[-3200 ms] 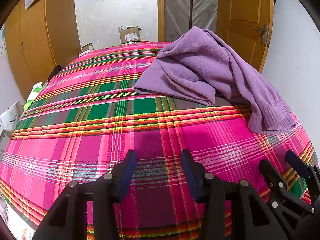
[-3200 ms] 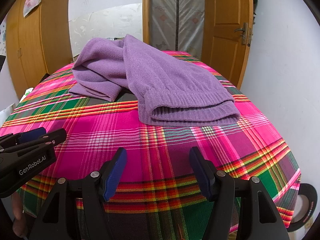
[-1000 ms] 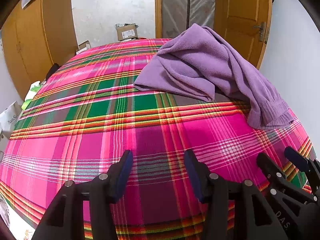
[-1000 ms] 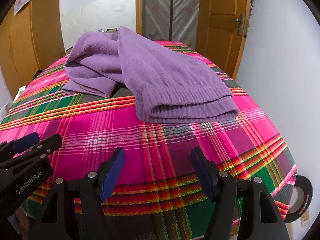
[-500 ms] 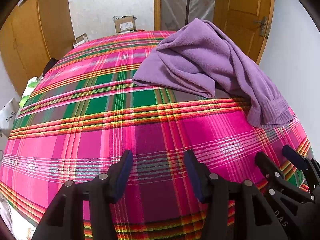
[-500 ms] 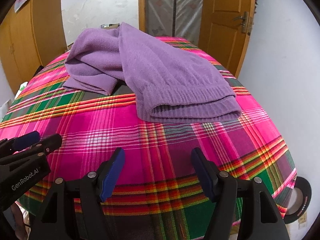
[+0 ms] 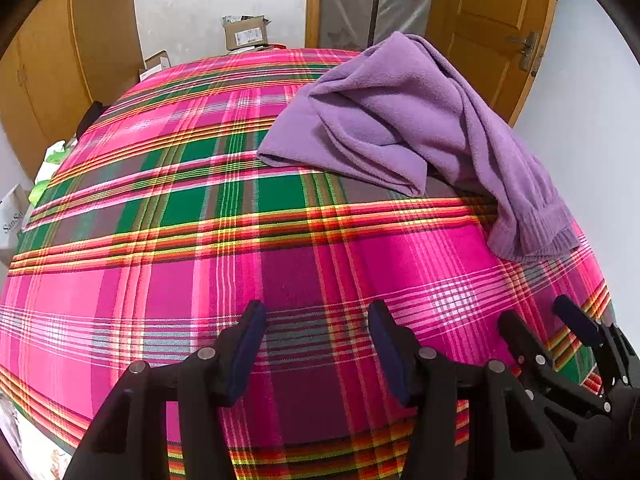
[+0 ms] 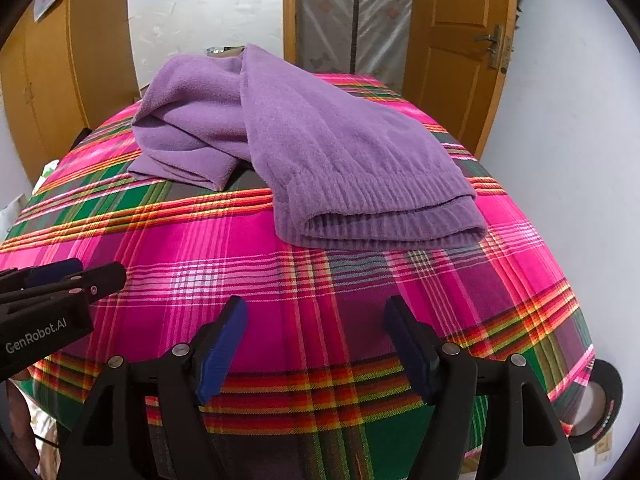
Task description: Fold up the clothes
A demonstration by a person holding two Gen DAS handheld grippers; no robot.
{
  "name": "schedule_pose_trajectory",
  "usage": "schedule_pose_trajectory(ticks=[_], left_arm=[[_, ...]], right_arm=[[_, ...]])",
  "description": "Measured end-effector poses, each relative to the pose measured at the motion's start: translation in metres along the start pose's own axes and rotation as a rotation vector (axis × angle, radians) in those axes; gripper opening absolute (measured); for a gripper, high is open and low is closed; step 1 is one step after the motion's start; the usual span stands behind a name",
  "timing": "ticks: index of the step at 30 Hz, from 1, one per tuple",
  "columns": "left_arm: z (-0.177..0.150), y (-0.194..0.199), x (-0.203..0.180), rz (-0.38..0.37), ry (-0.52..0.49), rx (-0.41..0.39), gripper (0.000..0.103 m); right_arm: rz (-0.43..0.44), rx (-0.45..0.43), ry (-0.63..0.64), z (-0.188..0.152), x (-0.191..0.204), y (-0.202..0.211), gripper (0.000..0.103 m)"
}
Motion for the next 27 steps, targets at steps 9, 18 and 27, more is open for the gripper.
schedule_pose_trajectory(ticks=[9, 18, 27], left_arm=[[0.007, -0.008, 0.002, 0.009, -0.012, -0.01, 0.054], [-0.007, -0.01, -0.004, 0.02, -0.015, -0.024, 0.055], [-0.012, -0.009, -0.013, 0.026, -0.02, -0.028, 0.056]], right_arm=[[-0.019, -0.013, 0.026, 0.002, 0.003, 0.0, 0.073], [-0.023, -0.039, 0.032, 0.016, -0.004, 0.016, 0.073], [0.045, -0.016, 0.014, 0.023, -0.007, 0.036, 0.073]])
Point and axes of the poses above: each gripper's, at about its wrist camera, not at the fingertips, and y roughly against the way its jaws point, x to its left, z to its top, the point moved 6 cm from there along -y, roughly the way its jaws point, and after that the axes turned 14 degrees about -z, right-handed, at the moved point
